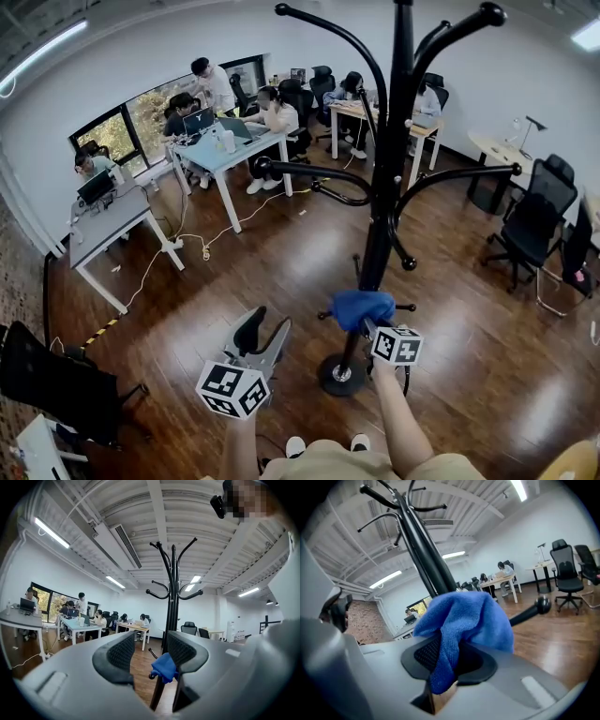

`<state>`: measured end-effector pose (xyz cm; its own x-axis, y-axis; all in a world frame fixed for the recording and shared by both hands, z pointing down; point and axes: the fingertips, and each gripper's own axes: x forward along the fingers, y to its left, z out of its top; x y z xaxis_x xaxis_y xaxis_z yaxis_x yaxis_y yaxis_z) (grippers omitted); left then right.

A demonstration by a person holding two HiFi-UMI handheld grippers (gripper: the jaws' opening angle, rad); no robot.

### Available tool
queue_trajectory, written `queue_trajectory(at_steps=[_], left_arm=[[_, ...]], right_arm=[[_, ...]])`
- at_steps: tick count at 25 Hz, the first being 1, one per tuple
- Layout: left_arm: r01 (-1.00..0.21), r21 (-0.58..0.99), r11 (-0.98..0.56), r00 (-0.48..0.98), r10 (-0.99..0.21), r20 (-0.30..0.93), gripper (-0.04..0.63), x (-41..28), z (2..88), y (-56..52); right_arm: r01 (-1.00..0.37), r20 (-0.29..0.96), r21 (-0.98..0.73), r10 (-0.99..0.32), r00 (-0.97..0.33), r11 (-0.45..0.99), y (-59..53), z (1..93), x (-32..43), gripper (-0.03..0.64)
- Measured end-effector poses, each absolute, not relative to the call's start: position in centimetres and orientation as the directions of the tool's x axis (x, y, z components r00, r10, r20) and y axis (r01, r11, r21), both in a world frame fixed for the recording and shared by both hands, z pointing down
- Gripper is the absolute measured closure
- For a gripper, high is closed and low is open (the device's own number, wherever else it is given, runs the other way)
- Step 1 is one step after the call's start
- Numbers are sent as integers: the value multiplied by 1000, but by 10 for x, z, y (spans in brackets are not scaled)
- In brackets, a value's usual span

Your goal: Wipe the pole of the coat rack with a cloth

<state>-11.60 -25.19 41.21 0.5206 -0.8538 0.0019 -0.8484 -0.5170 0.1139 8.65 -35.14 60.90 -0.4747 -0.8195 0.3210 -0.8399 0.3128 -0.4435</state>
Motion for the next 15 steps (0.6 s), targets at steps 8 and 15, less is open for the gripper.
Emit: queue_trajectory(at_steps=[8,15], left_arm=[[-849,125,-513,516,-857,-14,396,-122,409,-258],[-851,126,-509,510,-860,-32,397,-124,408,-249]], right_arm=[[-851,-148,-101,-854,-499,515,-325,371,73,543],[-856,10,33,-857,-516,516,-360,408,58,543]])
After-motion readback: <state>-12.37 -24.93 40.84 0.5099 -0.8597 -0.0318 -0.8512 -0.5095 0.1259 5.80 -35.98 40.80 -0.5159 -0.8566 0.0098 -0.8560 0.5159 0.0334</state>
